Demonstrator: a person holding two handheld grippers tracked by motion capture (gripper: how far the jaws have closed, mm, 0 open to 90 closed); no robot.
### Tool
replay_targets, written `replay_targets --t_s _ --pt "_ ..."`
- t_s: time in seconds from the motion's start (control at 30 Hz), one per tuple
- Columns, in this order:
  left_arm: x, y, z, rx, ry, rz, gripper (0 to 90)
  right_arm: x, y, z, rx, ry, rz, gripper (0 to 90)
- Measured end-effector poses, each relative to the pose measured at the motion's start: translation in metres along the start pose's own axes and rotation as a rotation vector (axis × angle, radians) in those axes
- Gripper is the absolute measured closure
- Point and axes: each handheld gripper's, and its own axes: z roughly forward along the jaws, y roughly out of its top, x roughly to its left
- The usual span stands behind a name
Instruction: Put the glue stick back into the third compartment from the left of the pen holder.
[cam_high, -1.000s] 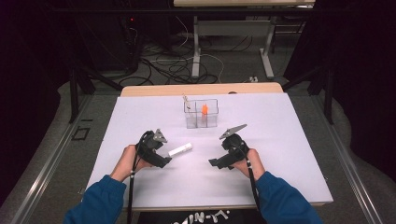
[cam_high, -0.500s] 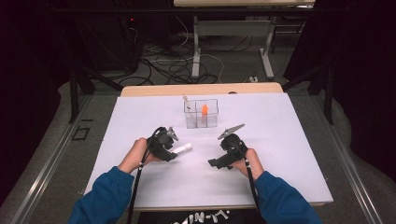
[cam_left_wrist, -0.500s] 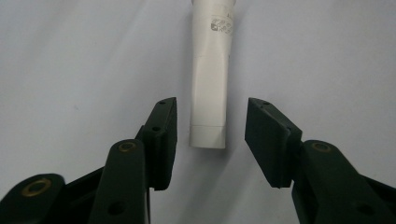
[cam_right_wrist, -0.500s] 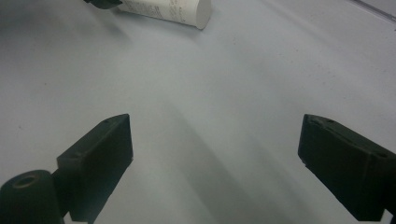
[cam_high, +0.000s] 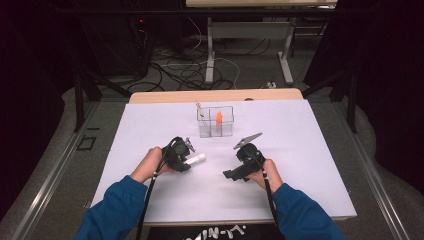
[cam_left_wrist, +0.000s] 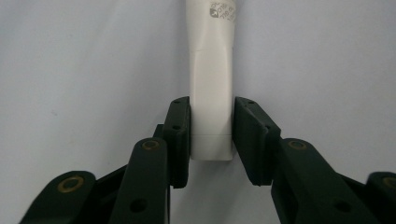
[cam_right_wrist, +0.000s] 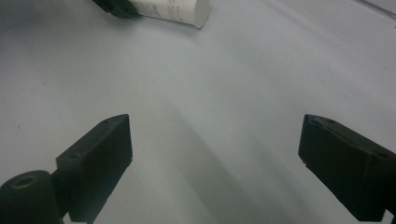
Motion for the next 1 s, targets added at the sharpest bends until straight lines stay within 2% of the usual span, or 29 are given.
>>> replay_targets --t_s 0.23,0.27,0.43,0.5,0.53,0.63,0.67,0.7,0.73,0.77,0.8,0.87,0.9,0.93,0.97,1.0 --pt "0.001 -0.004 -0.001 -0.026 -0.01 0.002 71.2 -0.001 -0.001 0.0 0.012 0.003 -0.003 9.1" --pt "0.003 -0.004 -0.001 -0.034 -0.02 -0.008 71.2 0.001 -0.001 0.0 0.019 -0.004 0.018 9.1" --pt "0.005 -0.009 -0.008 -0.15 -0.036 -0.044 71.2 0.0 -0.003 -0.001 0.005 0.004 0.002 8.9" --pt "0.004 -0.012 -0.011 -0.199 -0.05 -0.057 71.2 0.001 -0.004 -0.004 0.001 -0.001 0.023 8.8" --pt "0.002 -0.013 -0.012 -0.239 -0.059 -0.085 71.2 0.0 -0.004 -0.005 -0.002 0.0 0.023 8.7" --pt "0.0 -0.018 -0.013 -0.282 -0.059 -0.088 71.2 0.001 -0.005 -0.007 -0.016 -0.003 0.03 7.6" --pt "-0.002 -0.02 -0.013 -0.299 -0.048 -0.093 71.2 0.002 -0.005 -0.007 -0.019 -0.001 0.03 6.8" --pt "-0.002 -0.022 -0.014 -0.305 -0.048 -0.095 71.2 0.002 -0.005 -0.007 -0.036 -0.006 0.037 5.6" --pt "-0.004 -0.024 -0.015 -0.312 -0.047 -0.094 71.2 0.003 -0.005 -0.008 -0.029 -0.004 0.037 3.9" --pt "-0.005 -0.026 -0.014 -0.34 -0.037 -0.102 71.2 0.003 -0.006 -0.008 -0.035 -0.004 0.032 2.1" --pt "-0.005 -0.027 -0.015 -0.341 -0.045 -0.108 71.2 0.003 -0.007 -0.008 -0.046 -0.007 0.032 0.6" --pt "-0.008 -0.029 -0.016 -0.37 -0.024 -0.124 71.2 0.004 -0.01 -0.006 -0.084 -0.012 0.042 0.0" --pt "-0.009 -0.03 -0.016 -0.386 -0.017 -0.124 71.2 0.003 -0.011 -0.009 -0.05 -0.012 0.033 0.0" --pt "-0.011 -0.03 -0.016 -0.397 -0.018 -0.142 71.2 0.003 -0.013 -0.009 -0.073 -0.018 0.042 0.0" --pt "-0.012 -0.03 -0.016 -0.41 -0.014 -0.146 71.1 0.002 -0.014 -0.011 -0.064 -0.014 0.042 0.0" --pt "-0.014 -0.029 -0.015 -0.431 0.003 -0.142 71.1 0.002 -0.016 -0.01 -0.09 -0.024 0.045 0.0"
